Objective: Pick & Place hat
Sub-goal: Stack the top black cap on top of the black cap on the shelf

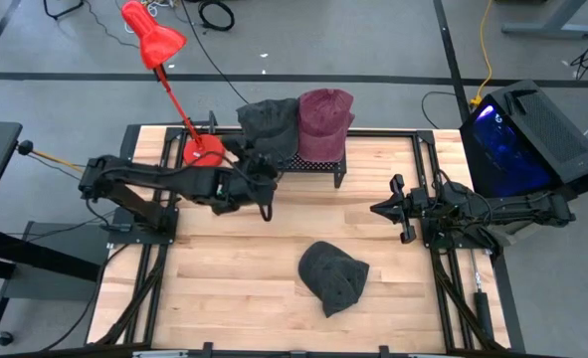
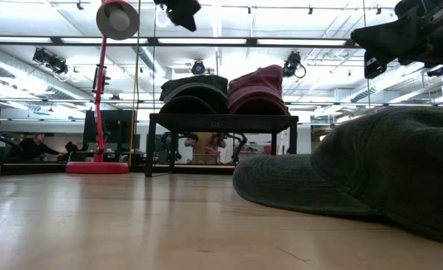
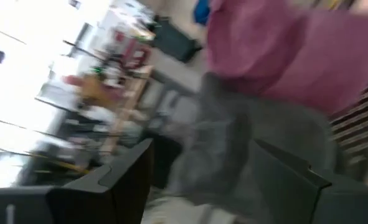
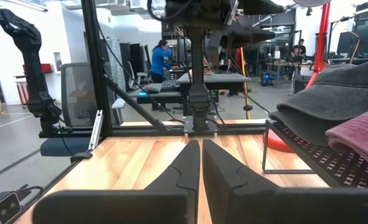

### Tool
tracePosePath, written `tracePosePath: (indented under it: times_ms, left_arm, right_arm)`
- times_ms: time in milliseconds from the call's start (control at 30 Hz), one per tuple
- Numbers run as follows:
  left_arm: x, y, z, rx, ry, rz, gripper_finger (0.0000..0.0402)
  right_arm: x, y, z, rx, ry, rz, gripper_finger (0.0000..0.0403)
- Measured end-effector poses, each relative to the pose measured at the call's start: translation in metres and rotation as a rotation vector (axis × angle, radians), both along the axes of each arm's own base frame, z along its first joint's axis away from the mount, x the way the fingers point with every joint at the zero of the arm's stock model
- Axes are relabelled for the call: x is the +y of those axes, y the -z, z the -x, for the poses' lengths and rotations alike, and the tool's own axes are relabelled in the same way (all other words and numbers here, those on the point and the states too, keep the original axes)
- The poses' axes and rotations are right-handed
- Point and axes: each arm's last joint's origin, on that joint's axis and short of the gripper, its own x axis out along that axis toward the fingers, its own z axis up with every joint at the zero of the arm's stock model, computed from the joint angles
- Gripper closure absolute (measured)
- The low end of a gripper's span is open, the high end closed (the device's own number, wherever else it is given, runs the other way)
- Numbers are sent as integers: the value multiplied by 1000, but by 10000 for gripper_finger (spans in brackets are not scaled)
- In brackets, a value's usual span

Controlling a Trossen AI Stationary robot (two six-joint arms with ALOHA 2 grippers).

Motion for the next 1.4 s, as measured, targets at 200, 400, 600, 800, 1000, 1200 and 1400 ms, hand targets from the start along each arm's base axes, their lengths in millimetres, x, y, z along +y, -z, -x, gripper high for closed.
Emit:
tracePosePath:
  times_ms: [200, 400, 600, 800, 1000, 1200, 1400]
  left_arm:
    - [18, -2, -4, -118, 112, 205, 197]
    - [38, -10, -11, -153, 184, 217, 305]
    - [62, -20, -17, -216, 294, 227, 394]
    - [84, -18, -18, -234, 375, 297, 392]
    - [98, -9, -23, -193, 403, 318, 396]
    - [108, -1, -24, -161, 398, 345, 398]
    - [111, 10, -22, -85, 404, 421, 399]
  right_arm:
    - [0, 0, 0, 0, 0, 0, 380]
    - [0, 0, 0, 0, 0, 0, 380]
    - [0, 0, 0, 0, 0, 0, 380]
    - [0, 0, 0, 0, 0, 0, 380]
    - [0, 0, 0, 0, 0, 0, 380]
    - [0, 0, 0, 1, 0, 0, 380]
    - [0, 0, 0, 2, -1, 0, 380]
